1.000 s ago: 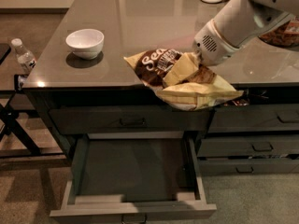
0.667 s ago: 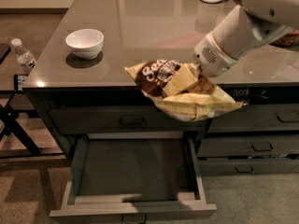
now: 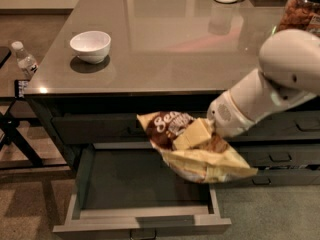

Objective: Place brown chip bag into middle drawer

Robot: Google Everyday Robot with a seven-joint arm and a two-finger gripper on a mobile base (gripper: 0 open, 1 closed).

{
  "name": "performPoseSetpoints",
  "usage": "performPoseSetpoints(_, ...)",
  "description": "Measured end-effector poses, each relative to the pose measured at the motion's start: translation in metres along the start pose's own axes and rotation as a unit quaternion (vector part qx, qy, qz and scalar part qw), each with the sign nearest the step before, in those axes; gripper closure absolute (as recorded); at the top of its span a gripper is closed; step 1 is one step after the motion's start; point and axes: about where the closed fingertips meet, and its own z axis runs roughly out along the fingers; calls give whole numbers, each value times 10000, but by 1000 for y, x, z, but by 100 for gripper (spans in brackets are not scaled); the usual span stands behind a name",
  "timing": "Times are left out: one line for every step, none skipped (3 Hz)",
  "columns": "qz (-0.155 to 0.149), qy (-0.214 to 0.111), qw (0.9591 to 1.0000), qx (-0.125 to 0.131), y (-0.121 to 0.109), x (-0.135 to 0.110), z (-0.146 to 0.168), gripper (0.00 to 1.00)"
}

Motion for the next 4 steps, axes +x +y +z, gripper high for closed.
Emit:
performPoseSetpoints(50,102,9999,-29,0,9,7,100)
performPoseSetpoints(33,86,10000,-20,0,7,5,100)
performPoseSetpoints(296,84,9994,-131,-7,21,29,100)
performPoseSetpoints(861,83,9957,-329,-23,52,75,100)
